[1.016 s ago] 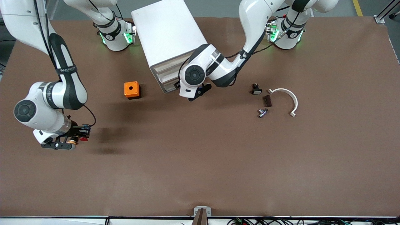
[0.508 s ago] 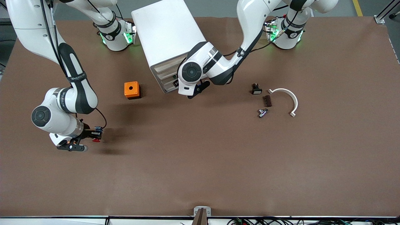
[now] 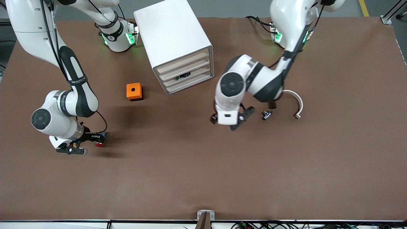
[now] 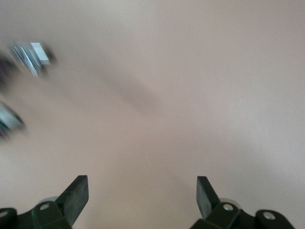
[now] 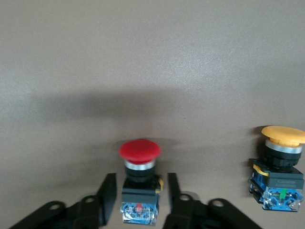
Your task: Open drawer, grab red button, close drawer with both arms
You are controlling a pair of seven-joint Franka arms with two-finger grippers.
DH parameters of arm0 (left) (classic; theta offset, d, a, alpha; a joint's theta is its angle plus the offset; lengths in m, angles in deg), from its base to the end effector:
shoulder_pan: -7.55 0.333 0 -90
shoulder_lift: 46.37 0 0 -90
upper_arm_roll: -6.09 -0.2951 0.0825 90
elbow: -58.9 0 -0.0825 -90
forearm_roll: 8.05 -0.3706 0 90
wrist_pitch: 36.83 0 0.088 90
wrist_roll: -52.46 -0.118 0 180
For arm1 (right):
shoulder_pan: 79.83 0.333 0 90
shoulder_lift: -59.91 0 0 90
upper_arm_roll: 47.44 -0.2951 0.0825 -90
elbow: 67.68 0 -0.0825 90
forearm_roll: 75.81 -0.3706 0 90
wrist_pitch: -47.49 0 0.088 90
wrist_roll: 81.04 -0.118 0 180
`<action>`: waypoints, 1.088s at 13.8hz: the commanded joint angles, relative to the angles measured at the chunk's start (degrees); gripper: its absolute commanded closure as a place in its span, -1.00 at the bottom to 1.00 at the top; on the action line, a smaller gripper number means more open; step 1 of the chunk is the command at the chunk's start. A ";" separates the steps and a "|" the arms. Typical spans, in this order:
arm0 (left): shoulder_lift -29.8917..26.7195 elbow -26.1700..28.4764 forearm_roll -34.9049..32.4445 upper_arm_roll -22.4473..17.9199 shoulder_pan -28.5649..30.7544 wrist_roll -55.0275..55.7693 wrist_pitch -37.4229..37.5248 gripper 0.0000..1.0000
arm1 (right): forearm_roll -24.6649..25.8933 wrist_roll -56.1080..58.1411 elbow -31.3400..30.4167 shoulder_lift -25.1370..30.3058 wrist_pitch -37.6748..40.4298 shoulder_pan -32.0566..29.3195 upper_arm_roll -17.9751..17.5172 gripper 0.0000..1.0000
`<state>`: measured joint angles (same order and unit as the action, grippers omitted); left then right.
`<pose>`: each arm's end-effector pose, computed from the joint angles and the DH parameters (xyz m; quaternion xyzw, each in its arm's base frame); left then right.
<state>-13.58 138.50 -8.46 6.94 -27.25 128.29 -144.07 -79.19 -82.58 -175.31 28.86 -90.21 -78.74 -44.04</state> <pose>0.5542 -0.3946 0.3461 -0.9383 -0.3429 0.0259 0.0367 0.6152 -0.0228 0.2004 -0.9986 0.0514 0.0078 0.0044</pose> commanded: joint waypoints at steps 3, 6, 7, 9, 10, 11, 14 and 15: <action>-9.57 1.61 -3.46 0.03 9.02 -17.26 9.75 -1.00 | -0.49 0.22 1.63 0.90 2.51 -0.04 -0.07 -1.00; -14.85 1.61 -3.37 0.03 14.57 -26.50 14.32 -1.00 | -0.40 0.04 5.83 5.20 14.96 -0.04 0.46 -1.00; -16.26 1.61 -3.37 0.12 16.15 -28.52 15.82 -1.00 | -0.40 -0.30 7.59 6.95 19.88 -0.04 1.07 -1.00; -19.60 1.79 -3.37 0.21 19.67 -34.84 18.19 -1.00 | -0.22 -0.48 11.89 9.68 29.29 -0.04 1.16 -1.00; -21.00 1.96 -3.28 0.30 21.34 -38.01 19.42 -1.00 | -0.05 -1.27 13.92 11.09 33.86 -0.04 1.60 -1.00; -22.58 2.31 -3.28 0.38 22.66 -40.39 20.13 -1.00 | 0.47 -2.23 15.24 12.93 37.04 0.05 1.60 -1.00; -27.50 5.28 -2.58 1.08 27.31 -47.50 21.54 -1.00 | 2.32 -4.44 17.28 18.11 44.52 0.49 1.25 -1.00; -29.35 7.04 -2.58 2.39 29.50 -50.66 21.54 -1.00 | 2.41 -4.35 17.28 19.79 44.98 0.49 1.25 -1.00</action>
<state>-38.01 140.31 -10.89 7.01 -1.03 82.27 -122.31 -77.89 -85.42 -157.81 45.56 -46.91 -78.48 -42.58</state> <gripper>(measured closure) 0.000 0.000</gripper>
